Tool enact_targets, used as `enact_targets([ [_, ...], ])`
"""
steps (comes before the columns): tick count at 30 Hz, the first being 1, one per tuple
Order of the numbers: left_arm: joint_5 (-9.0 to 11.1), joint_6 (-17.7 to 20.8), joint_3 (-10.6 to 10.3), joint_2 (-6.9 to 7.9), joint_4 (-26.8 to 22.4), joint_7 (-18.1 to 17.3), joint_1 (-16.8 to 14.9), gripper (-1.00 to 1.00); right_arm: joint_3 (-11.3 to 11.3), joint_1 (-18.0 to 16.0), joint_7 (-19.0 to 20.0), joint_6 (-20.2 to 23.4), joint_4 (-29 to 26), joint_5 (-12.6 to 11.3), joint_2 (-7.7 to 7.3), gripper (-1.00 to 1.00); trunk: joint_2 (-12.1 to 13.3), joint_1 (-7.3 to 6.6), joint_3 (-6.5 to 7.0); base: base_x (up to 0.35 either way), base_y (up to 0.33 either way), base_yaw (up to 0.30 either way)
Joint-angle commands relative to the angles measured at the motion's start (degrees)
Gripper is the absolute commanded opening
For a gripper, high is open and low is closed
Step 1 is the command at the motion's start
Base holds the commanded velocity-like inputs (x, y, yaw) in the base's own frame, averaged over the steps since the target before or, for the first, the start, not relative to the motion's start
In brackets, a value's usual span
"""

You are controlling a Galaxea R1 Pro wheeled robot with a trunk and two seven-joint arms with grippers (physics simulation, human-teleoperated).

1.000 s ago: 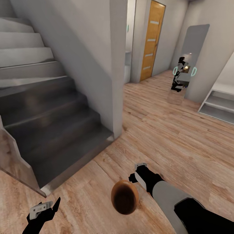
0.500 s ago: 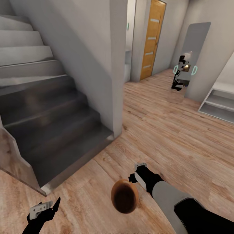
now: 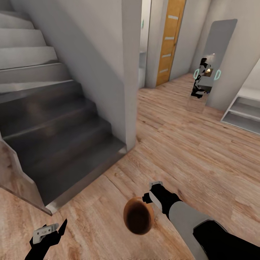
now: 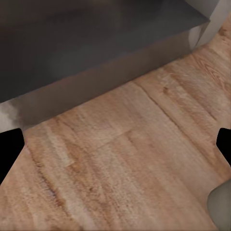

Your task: Put the three can of soda from the living room inside the tash can in the kitchen.

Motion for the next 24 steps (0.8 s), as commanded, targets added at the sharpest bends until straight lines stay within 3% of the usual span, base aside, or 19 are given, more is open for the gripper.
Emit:
enact_targets([
  [1, 0.0, 0.0, 0.0, 0.00, 0.0, 0.0, 0.0, 1.00, 0.0, 0.0, 0.0, 0.0, 0.0, 0.0, 0.03, 1.00, 0.0, 0.00, -0.09, 0.000, 0.000, 0.000],
  [16, 0.0, -0.3, 0.0, 0.00, 0.0, 0.1, 0.0, 1.00, 0.0, 0.0, 0.0, 0.0, 0.0, 0.0, 0.13, 1.00, 0.0, 0.00, -1.42, 0.003, 0.000, 0.000],
  [24, -0.1, -0.3, 0.0, 0.00, 0.0, 0.0, 0.0, 1.00, 0.0, 0.0, 0.0, 0.0, 0.0, 0.0, 0.13, 1.00, 0.0, 0.00, -2.13, 0.183, 0.000, 0.000],
])
